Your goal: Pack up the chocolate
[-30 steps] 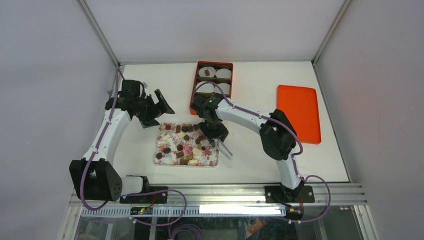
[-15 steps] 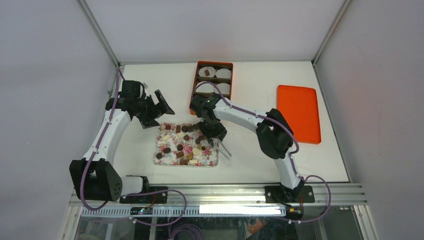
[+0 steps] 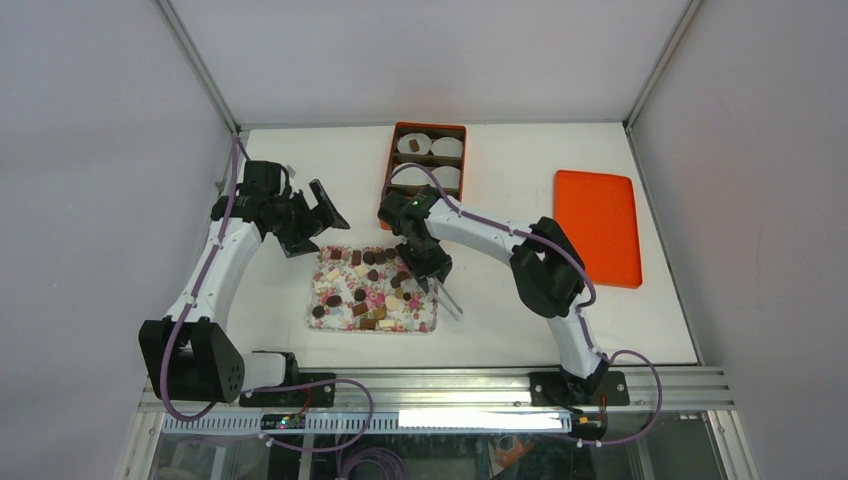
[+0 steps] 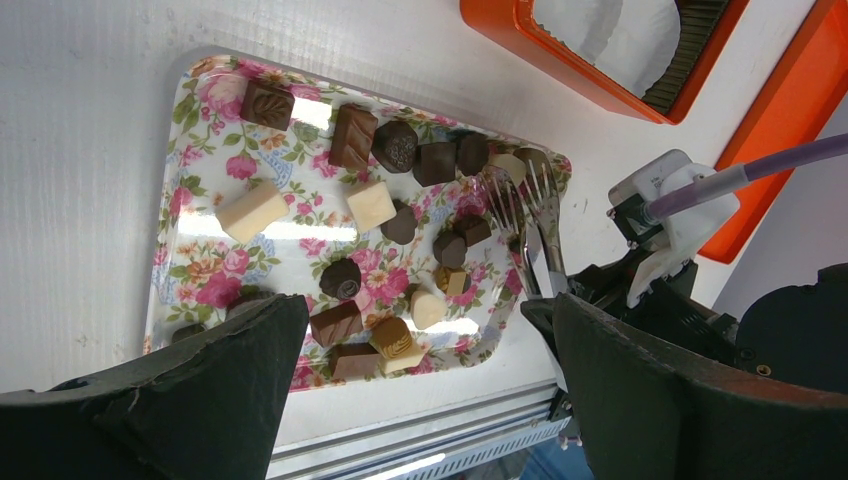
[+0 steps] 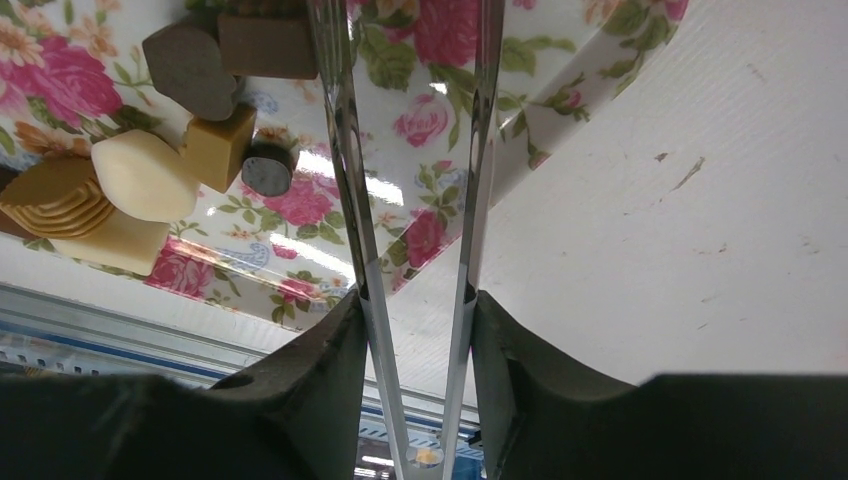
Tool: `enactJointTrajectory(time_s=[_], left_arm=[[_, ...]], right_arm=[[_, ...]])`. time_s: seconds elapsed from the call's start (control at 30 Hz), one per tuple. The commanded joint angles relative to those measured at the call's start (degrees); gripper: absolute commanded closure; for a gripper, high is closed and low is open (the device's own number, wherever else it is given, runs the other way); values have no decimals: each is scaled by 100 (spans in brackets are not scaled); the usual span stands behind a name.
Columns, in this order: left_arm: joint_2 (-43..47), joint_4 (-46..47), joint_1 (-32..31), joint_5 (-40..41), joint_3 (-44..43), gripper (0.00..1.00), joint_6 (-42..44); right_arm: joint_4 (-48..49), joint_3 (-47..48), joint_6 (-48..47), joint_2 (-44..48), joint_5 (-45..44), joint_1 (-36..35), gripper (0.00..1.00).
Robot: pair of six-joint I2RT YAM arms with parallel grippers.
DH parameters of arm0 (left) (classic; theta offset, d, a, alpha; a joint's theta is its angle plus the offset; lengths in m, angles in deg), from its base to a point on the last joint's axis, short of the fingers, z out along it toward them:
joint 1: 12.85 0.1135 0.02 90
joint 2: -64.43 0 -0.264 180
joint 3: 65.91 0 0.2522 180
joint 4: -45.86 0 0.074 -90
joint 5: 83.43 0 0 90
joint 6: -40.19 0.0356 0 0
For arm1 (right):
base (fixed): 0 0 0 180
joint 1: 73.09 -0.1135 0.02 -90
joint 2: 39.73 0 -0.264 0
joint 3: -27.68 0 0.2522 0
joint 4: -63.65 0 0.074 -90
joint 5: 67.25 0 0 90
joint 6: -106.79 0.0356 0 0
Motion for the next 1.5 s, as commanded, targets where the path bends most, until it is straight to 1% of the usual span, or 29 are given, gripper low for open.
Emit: enactJointTrajectory(time_s=[0.0,0.07,0.2,0.47,0.57,0.67,0.8,1.0,1.1,1.3,1.37,1.47], left_arm=[[215,161,70,-95,-38,1,-20],[194,169,68,-97,-39,1,-12],[171,170,71,-68,-70,1,-11],[163,161,74,-46,-132,1,-2],[162,162,75,-49,-147,1,-2],[178,161,81,-48,-169,1,-2],[210,137,74,-39,-195,1,14],[246,62,84,-39,-226,1,67],[267,56,84,-67,-194,1,68],[216,54,93,-153,-174,1,81],[194,54,92,-150,-175,1,77],[150,56,93,-145,-188,1,86]], right_arm=[[-135,197,0,503,-127,-29,92],[-185,165,-7,630,-131,-25,96],[-275,112,-19,936,-159,-20,100],[-671,382,-145,1434,-382,54,100],[-829,730,-274,1486,-475,276,100],[-873,1027,-417,1453,-473,646,100],[-857,1446,-567,1196,-475,1153,100],[-831,2237,-722,554,-683,1563,100],[-835,2827,-736,124,-749,1731,100],[-917,4439,-709,-973,-854,1984,100],[-908,4767,-696,-1236,-836,2053,100],[-771,4910,-678,-1481,-795,2173,100]])
